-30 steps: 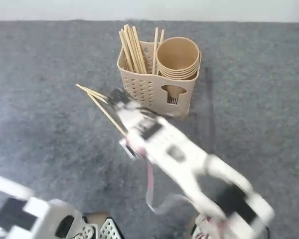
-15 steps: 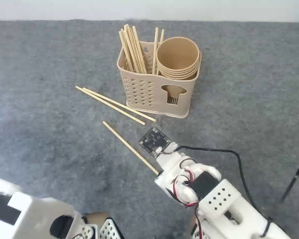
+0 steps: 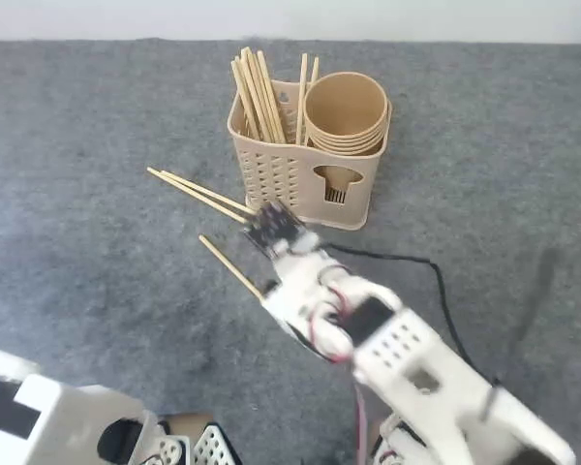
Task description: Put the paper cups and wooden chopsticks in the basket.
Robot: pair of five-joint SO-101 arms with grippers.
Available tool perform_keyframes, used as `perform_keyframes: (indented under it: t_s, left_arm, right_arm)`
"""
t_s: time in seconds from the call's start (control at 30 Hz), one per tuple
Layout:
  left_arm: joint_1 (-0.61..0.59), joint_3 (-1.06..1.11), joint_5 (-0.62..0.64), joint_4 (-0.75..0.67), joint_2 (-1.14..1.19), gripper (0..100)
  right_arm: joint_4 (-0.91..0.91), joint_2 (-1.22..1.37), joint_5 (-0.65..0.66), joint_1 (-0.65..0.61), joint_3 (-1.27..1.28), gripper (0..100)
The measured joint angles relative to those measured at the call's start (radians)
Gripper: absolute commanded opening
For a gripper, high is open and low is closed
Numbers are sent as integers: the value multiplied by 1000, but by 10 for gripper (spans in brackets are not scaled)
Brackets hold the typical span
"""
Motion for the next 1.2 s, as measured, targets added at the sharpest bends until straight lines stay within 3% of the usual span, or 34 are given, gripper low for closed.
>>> perform_keyframes:
  t_s: [0.23, 0.5, 0.6, 0.7, 0.8, 1.0, 1.2]
  left_arm:
    - [0, 0, 0, 0, 0, 12]
    - [3, 21, 0, 0, -46, 12]
    - [20, 98, 0, 0, -133, 12]
    - [52, 221, 0, -14, -222, 12]
    - [84, 388, 0, -98, -313, 12]
    - [110, 733, 2, -293, -493, 12]
    - [133, 939, 3, -341, -542, 12]
  right_arm:
    - [-164, 502, 0, -63, -269, 212]
    - [-178, 879, 0, -63, -545, 212]
    - [-178, 918, 0, -63, -585, 159]
    - [-178, 927, 0, -60, -595, 6]
    - [-178, 928, 0, -58, -606, 37]
    - [-178, 924, 0, -60, -606, 6]
    - [-118, 729, 0, -60, -605, 6]
